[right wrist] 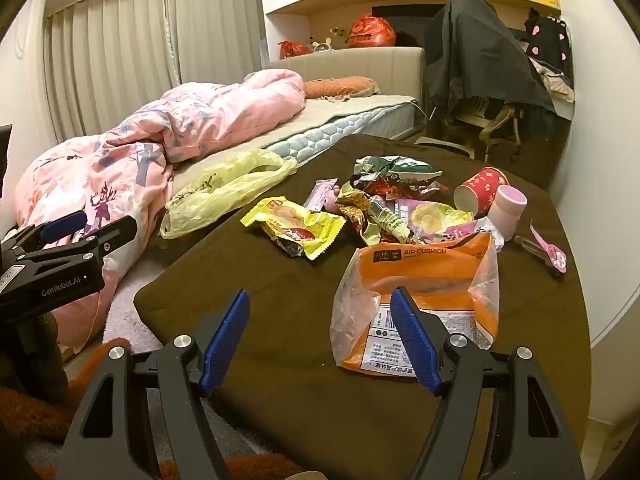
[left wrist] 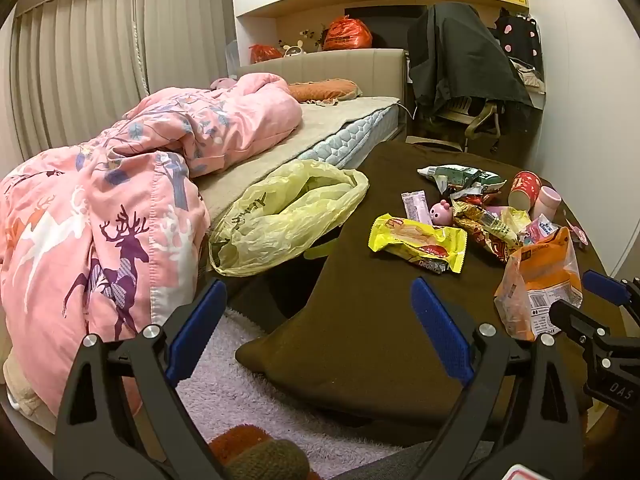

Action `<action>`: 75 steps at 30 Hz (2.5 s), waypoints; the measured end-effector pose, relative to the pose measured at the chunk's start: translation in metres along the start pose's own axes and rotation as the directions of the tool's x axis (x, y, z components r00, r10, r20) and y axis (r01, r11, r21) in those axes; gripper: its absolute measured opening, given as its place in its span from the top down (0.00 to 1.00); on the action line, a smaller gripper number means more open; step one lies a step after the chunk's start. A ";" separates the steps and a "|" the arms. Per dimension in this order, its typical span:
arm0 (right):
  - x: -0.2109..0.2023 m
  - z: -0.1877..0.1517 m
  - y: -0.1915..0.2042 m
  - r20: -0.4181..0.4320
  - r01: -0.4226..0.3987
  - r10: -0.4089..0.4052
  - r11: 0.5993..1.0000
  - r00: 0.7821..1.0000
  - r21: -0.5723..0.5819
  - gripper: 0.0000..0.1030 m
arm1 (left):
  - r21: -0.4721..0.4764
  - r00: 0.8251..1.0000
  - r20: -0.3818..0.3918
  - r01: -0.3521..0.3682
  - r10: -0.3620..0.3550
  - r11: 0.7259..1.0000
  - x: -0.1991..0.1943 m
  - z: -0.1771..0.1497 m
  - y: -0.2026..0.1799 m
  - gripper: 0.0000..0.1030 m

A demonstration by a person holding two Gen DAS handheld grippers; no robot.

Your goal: Collect trash

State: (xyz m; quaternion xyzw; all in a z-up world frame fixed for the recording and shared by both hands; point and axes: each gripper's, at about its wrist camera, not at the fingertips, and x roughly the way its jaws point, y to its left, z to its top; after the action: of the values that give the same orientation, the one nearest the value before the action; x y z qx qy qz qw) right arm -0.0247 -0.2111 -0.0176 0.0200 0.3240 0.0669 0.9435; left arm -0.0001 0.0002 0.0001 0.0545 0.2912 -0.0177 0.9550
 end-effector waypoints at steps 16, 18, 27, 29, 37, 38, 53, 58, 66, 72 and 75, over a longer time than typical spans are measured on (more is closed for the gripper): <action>0.001 -0.001 0.001 -0.001 0.000 0.000 1.000 1.000 0.002 0.33 | -0.005 1.000 -0.004 -0.001 0.001 1.000 0.002 0.000 0.006 0.14; 0.001 -0.001 0.001 -0.001 0.000 0.000 1.000 1.000 -0.001 0.33 | -0.004 1.000 -0.004 0.000 0.000 1.000 0.002 0.000 0.006 0.14; 0.001 -0.001 0.000 -0.002 0.000 0.000 1.000 1.000 -0.001 0.33 | -0.004 1.000 -0.005 -0.001 0.001 1.000 0.000 -0.001 0.005 0.14; 0.001 -0.001 0.000 -0.003 -0.001 0.001 1.000 1.000 0.000 0.33 | -0.004 1.000 -0.005 0.000 0.000 1.000 0.000 -0.001 0.005 0.14; 0.001 -0.001 0.000 -0.002 -0.001 0.001 1.000 1.000 -0.001 0.33 | -0.004 1.000 -0.006 0.000 0.000 1.000 0.000 0.000 0.005 0.14; 0.001 -0.001 0.000 -0.002 -0.001 0.001 1.000 1.000 -0.001 0.33 | -0.004 1.000 -0.005 -0.001 0.001 1.000 0.000 0.000 0.005 0.14; 0.001 -0.001 0.000 -0.004 -0.001 0.001 1.000 1.000 0.000 0.33 | -0.005 1.000 -0.006 0.000 0.000 1.000 0.000 0.000 0.005 0.14; 0.001 -0.001 0.000 -0.004 -0.002 0.002 1.000 1.000 0.000 0.33 | -0.006 1.000 -0.005 -0.001 0.001 1.000 0.000 0.000 0.006 0.14; 0.002 -0.001 0.000 -0.004 -0.002 0.002 1.000 1.000 0.000 0.33 | -0.005 1.000 -0.006 0.000 0.000 1.000 0.000 0.000 0.005 0.14; 0.002 -0.001 -0.001 -0.005 -0.002 0.002 1.000 1.000 0.001 0.33 | -0.005 1.000 -0.006 0.001 -0.001 1.000 0.000 0.000 0.005 0.14; 0.002 0.000 -0.002 -0.005 -0.003 0.003 1.000 1.000 0.003 0.33 | -0.005 1.000 -0.006 0.001 -0.001 1.000 0.000 0.000 0.005 0.14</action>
State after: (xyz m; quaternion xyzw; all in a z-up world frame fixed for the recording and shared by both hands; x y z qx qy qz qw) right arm -0.0235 -0.2123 -0.0191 0.0215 0.3264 0.0678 0.9425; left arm 0.0006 0.0057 0.0002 0.0521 0.2941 -0.0175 0.9542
